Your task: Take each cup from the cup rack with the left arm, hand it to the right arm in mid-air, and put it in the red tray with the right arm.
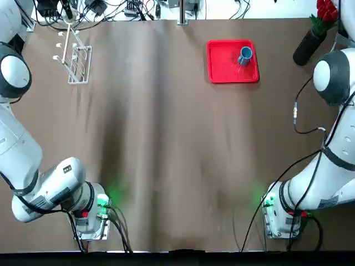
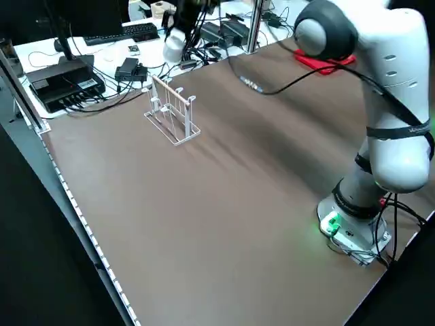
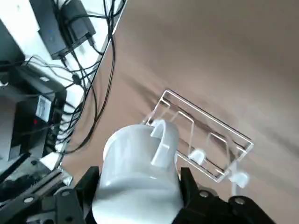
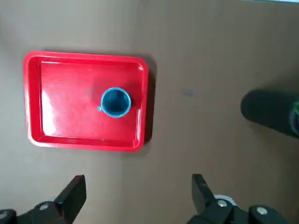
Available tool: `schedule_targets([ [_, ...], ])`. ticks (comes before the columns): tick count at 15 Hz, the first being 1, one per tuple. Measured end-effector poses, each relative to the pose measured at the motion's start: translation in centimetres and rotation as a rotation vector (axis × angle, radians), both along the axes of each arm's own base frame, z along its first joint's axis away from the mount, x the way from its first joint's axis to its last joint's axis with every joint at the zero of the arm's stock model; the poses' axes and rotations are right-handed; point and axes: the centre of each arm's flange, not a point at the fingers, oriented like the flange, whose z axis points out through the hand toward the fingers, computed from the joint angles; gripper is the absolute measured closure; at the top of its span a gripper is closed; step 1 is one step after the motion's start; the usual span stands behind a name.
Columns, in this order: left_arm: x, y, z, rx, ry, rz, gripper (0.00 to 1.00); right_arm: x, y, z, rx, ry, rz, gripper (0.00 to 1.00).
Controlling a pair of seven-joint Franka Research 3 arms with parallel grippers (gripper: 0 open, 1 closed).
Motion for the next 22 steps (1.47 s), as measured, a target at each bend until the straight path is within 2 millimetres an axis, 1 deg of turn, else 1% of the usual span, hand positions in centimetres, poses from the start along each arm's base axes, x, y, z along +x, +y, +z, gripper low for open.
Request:
schedule_targets([
  [1, -1.0, -1.2, 1.6, -0.014, 0.017, 0.029, 0.26, -0.4, -0.6, 0.6, 0.013, 0.006, -0.016, 0.0],
  [2, -2.0, -2.7, 2.9, -0.045, 0.042, 0.07, 0.26, -0.7, -1.0, 0.9, 0.05, 0.013, -0.026, 0.0],
  [3, -3.0, -4.2, 3.7, -0.085, 0.071, 0.112, 0.26, -0.9, -1.0, 1.0, 0.103, 0.017, -0.032, 0.0],
  [4, -3.8, -6.0, 4.0, -0.13, 0.104, 0.146, 0.26, -0.8, -0.9, 1.1, 0.162, 0.018, -0.037, 0.0],
  [6, -5.0, -9.4, 3.7, -0.248, 0.171, 0.195, 0.26, -0.8, 0.0, 1.0, 0.263, 0.023, -0.037, 0.0],
  [8, -5.8, -12.5, 3.0, -0.373, 0.239, 0.23, 0.26, -0.8, 1.4, 1.2, 0.343, 0.028, -0.037, 0.0],
  [10, -6.6, -15.2, 2.3, -0.497, 0.319, 0.255, 0.26, -0.9, 3.3, 1.5, 0.427, 0.037, -0.049, 0.0],
  [12, -7.3, -18.0, 1.9, -0.613, 0.396, 0.267, 0.26, -0.9, 5.6, 1.7, 0.496, 0.043, -0.055, 0.0],
  [14, -7.9, -20.9, 1.7, -0.728, 0.475, 0.281, 0.26, -0.6, 7.6, 1.8, 0.571, 0.035, -0.06, 0.0],
  [16, -8.5, -23.7, 1.6, -0.834, 0.554, 0.294, 0.26, -0.3, 9.0, 1.1, 0.657, 0.054, -0.064, 0.0],
  [17, -8.7, -24.8, 1.7, -0.886, 0.592, 0.296, 0.26, 0.0, 9.7, 0.3, 0.704, 0.073, -0.067, 0.0],
  [19, -9.2, -26.9, 2.3, -0.999, 0.67, 0.312, 0.26, 0.7, 11.2, -1.7, 0.774, 0.107, -0.079, 0.0],
  [21, -9.5, -28.4, 2.8, -1.111, 0.75, 0.328, 0.26, 1.5, 12.6, -3.8, 0.852, 0.144, -0.094, 0.0],
  [22, -9.4, -29.4, 2.8, -1.207, 0.817, 0.341, 0.26, 2.0, 13.9, -5.1, 0.956, 0.183, -0.108, 0.0],
])
